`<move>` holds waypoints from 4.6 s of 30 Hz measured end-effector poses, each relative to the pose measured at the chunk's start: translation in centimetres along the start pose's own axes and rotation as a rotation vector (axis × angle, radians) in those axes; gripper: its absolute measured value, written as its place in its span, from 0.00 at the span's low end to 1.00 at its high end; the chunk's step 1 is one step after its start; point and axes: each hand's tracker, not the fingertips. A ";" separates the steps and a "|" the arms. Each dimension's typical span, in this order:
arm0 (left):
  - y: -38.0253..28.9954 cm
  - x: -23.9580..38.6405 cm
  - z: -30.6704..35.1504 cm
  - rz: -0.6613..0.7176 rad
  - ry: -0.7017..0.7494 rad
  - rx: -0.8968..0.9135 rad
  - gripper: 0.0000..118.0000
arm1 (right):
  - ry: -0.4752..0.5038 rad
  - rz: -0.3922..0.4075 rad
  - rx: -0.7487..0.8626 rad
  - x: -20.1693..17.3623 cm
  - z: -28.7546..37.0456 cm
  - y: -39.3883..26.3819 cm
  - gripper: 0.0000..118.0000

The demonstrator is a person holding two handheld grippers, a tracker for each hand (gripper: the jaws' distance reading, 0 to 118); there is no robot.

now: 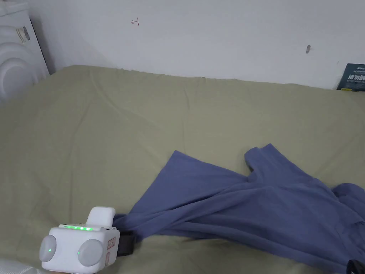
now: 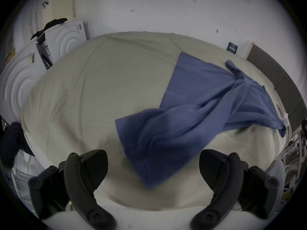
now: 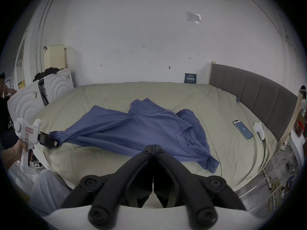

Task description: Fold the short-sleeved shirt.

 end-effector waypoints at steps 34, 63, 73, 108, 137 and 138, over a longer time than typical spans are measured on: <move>1.4 -2.0 1.7 0.073 -0.042 -0.020 0.00 | 0.025 0.155 -0.355 7.6 -33.1 12.9 1.00; 5.9 -1.1 6.9 0.086 -0.081 0.051 0.01 | 0.113 0.258 -0.222 8.0 -22.4 19.3 0.03; 16.3 1.5 16.3 0.102 -0.147 0.346 0.00 | 0.018 0.197 0.074 12.7 -5.4 26.3 0.03; 30.3 3.6 27.0 0.153 -0.114 0.518 0.00 | -0.048 0.093 0.277 14.0 -2.0 37.7 0.03; 50.6 9.1 16.9 0.149 0.046 0.623 0.01 | -0.148 0.110 0.358 14.1 -19.8 55.8 0.03; 50.8 9.2 16.4 0.152 0.045 0.628 0.00 | -0.146 0.102 0.358 14.1 -20.5 55.6 0.03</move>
